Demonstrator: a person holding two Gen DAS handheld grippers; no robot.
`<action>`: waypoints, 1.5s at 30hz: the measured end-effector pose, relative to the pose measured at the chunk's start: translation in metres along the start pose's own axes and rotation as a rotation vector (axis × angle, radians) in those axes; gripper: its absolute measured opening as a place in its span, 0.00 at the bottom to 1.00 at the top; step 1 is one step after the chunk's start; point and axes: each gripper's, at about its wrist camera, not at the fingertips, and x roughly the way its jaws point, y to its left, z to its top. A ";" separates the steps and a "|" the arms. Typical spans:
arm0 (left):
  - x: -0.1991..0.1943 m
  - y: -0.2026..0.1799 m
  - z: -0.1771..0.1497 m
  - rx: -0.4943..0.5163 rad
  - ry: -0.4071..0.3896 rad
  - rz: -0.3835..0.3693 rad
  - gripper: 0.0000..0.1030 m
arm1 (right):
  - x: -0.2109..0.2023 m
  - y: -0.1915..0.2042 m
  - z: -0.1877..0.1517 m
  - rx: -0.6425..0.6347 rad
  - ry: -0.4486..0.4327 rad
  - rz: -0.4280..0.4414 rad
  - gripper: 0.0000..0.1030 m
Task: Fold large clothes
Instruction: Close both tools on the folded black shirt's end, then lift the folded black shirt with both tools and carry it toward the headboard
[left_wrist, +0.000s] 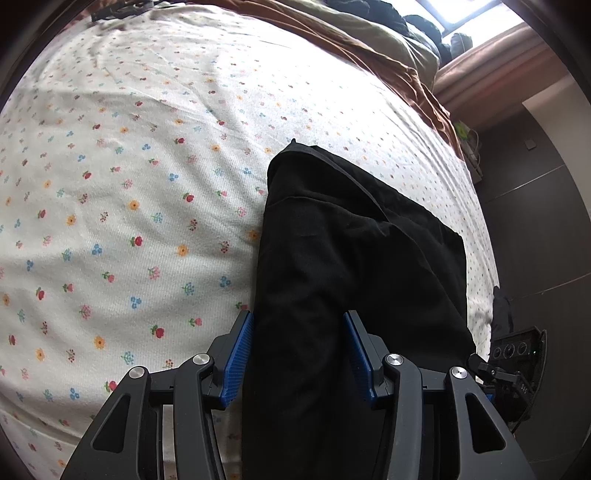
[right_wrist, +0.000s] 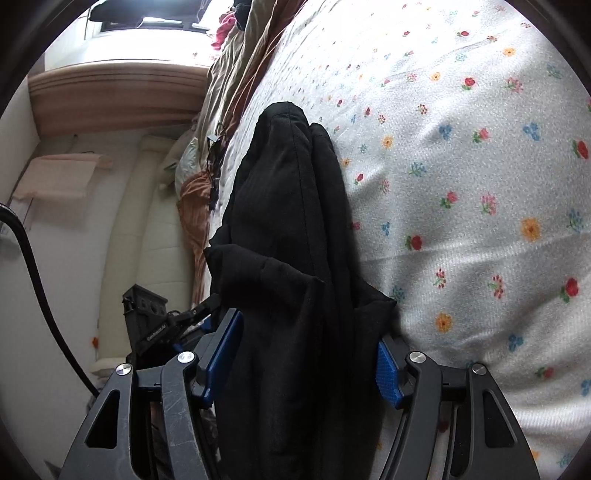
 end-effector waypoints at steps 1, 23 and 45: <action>0.000 0.001 0.000 -0.003 -0.001 -0.002 0.49 | 0.000 -0.001 0.000 -0.004 0.004 -0.001 0.55; -0.009 0.020 -0.022 -0.078 0.009 -0.121 0.39 | -0.025 0.041 -0.006 -0.095 -0.082 -0.060 0.14; -0.181 -0.005 -0.078 -0.016 -0.207 -0.297 0.28 | -0.098 0.213 -0.109 -0.393 -0.226 -0.010 0.14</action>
